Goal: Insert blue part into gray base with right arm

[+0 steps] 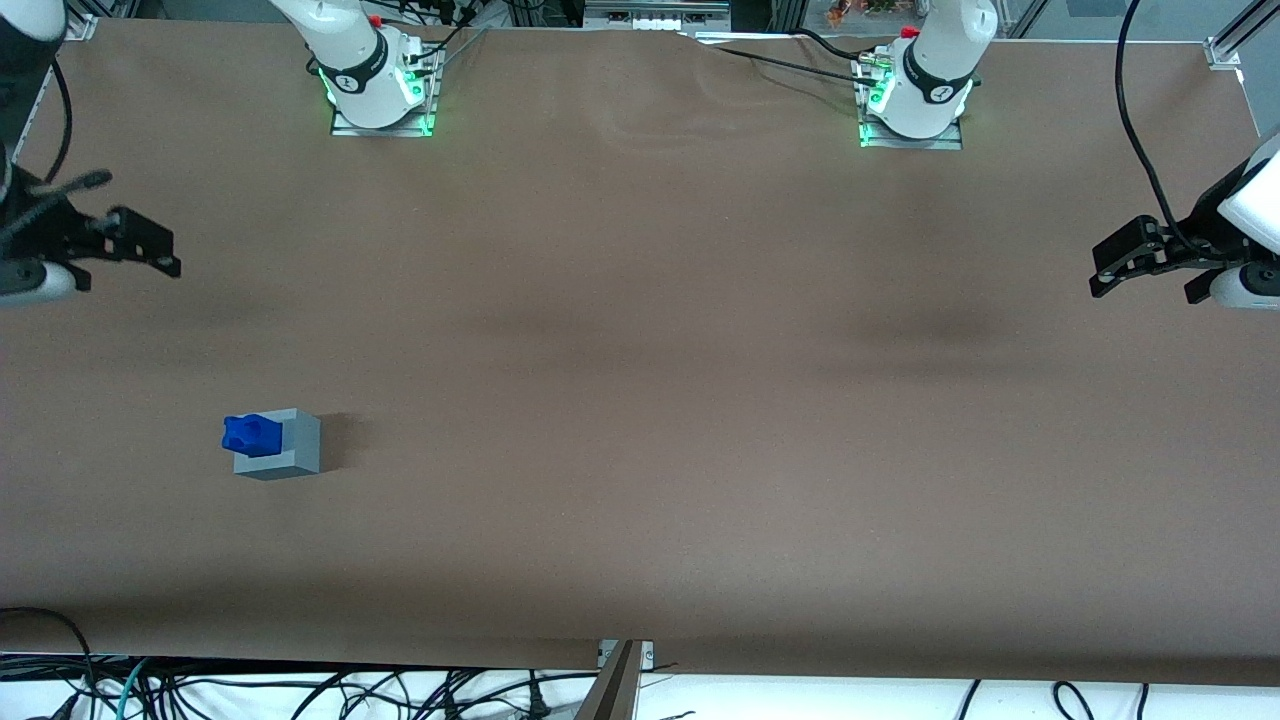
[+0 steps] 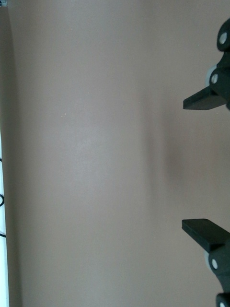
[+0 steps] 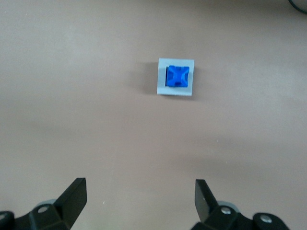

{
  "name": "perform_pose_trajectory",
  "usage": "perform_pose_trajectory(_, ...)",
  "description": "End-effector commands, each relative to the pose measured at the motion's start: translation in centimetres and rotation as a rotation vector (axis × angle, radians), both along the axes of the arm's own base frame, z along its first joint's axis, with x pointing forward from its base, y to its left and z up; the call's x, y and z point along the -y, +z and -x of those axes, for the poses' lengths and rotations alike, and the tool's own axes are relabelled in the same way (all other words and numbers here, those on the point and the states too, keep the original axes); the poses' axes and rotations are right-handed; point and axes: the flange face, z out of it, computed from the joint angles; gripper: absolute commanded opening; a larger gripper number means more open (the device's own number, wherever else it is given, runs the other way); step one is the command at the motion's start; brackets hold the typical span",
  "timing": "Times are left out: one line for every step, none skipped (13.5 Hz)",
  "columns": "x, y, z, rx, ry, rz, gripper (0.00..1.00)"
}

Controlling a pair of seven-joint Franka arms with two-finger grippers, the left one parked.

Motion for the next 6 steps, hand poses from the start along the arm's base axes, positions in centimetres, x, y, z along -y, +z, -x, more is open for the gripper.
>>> perform_pose_trajectory(0.05,0.30,0.96,-0.011,-0.024,-0.001,1.00)
perform_pose_trajectory(0.10,0.38,0.86,-0.001,-0.020,0.003,1.00)
perform_pose_trajectory(0.13,0.38,0.86,-0.001,-0.021,0.006,1.00)
perform_pose_trajectory(0.10,0.46,0.85,0.000,-0.018,0.011,1.00)
perform_pose_trajectory(0.01,0.42,0.97,-0.006,-0.016,0.011,1.00)
perform_pose_trajectory(0.08,0.48,1.11,-0.009,-0.018,0.012,1.00)
